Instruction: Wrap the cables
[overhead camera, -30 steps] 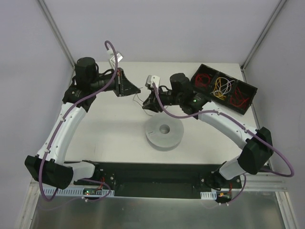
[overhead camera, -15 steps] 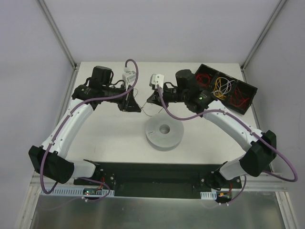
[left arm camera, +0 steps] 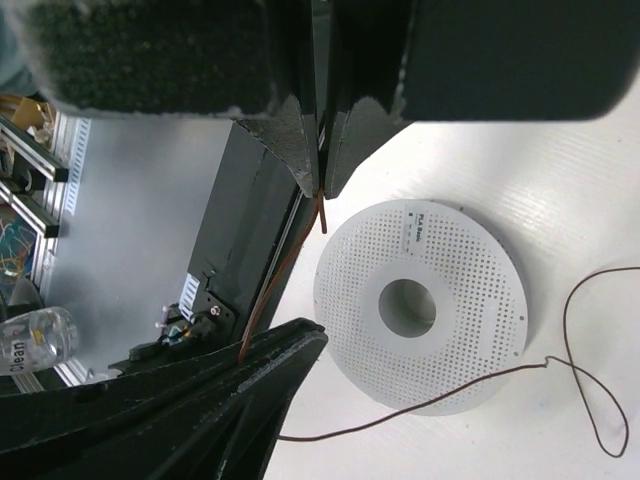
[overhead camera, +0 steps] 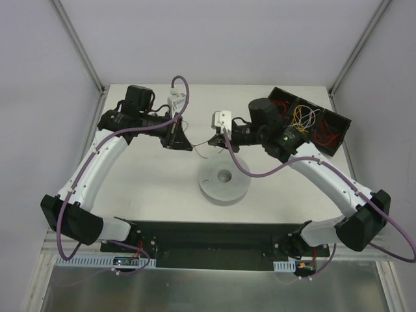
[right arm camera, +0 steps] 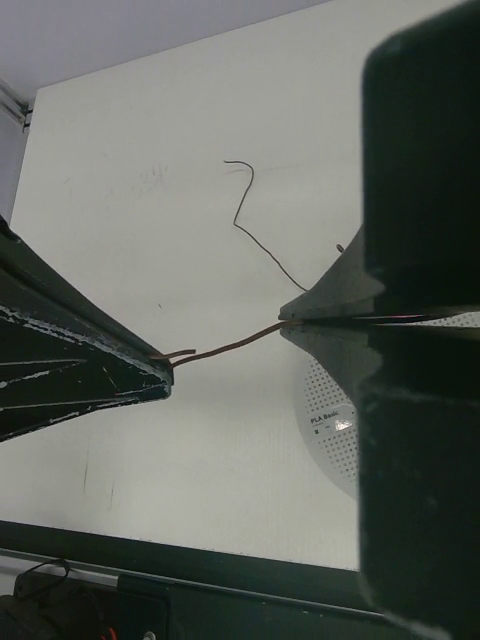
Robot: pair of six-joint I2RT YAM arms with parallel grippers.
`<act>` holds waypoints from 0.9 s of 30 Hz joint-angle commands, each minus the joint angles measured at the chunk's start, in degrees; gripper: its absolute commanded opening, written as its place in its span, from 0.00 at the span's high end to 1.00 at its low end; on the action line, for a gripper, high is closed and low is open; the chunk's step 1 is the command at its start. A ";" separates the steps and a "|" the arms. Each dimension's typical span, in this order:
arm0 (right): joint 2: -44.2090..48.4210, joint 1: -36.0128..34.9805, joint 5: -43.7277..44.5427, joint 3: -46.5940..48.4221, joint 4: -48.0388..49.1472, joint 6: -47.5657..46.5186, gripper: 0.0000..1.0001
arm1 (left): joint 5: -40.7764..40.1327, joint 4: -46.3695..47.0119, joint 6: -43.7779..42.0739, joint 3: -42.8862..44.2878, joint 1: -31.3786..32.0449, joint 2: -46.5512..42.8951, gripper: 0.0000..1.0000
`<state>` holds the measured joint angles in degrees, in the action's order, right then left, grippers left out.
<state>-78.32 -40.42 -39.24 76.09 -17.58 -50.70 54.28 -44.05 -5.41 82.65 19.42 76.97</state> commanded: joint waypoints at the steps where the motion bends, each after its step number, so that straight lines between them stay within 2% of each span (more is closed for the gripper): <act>1: 1.77 0.08 -1.71 0.19 0.62 -0.20 0.90 | 4.16 -1.92 -0.39 2.42 -0.35 0.81 1.00; 2: 1.60 0.08 -1.71 0.19 0.53 0.07 0.83 | 3.99 -1.83 -0.22 2.60 -0.35 0.99 1.00; 6: 1.25 -0.53 -1.89 0.20 1.58 0.77 0.68 | 4.07 -1.74 -0.92 2.69 -0.35 1.16 1.00; 9: 0.72 -1.76 -1.89 0.54 2.46 0.60 0.64 | 5.48 -1.74 0.04 2.78 -0.35 1.69 1.00; 12: 0.01 -3.08 -2.77 1.34 1.85 0.42 0.43 | 5.40 -1.56 0.31 3.04 -0.35 1.78 1.00; 13: -0.25 -3.60 -3.03 1.34 1.59 0.25 0.40 | 5.40 -1.48 0.22 3.04 -0.35 1.78 1.00; 16: -0.69 -5.36 -1.63 1.16 1.67 -1.50 0.39 | 5.31 -1.39 0.75 2.95 -0.35 1.95 1.00; 19: -1.30 -7.56 3.46 0.99 2.81 -4.58 0.46 | 5.48 -1.21 1.45 2.60 -0.35 2.13 1.00; 27: -2.27 -10.20 13.31 0.11 6.51 -10.73 0.52 | 6.19 -1.21 1.89 2.25 -0.35 2.22 1.00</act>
<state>-80.47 -49.87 -31.22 76.07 -14.87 -56.55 58.11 -45.32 -3.79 83.59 19.40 79.35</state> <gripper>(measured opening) 0.491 0.006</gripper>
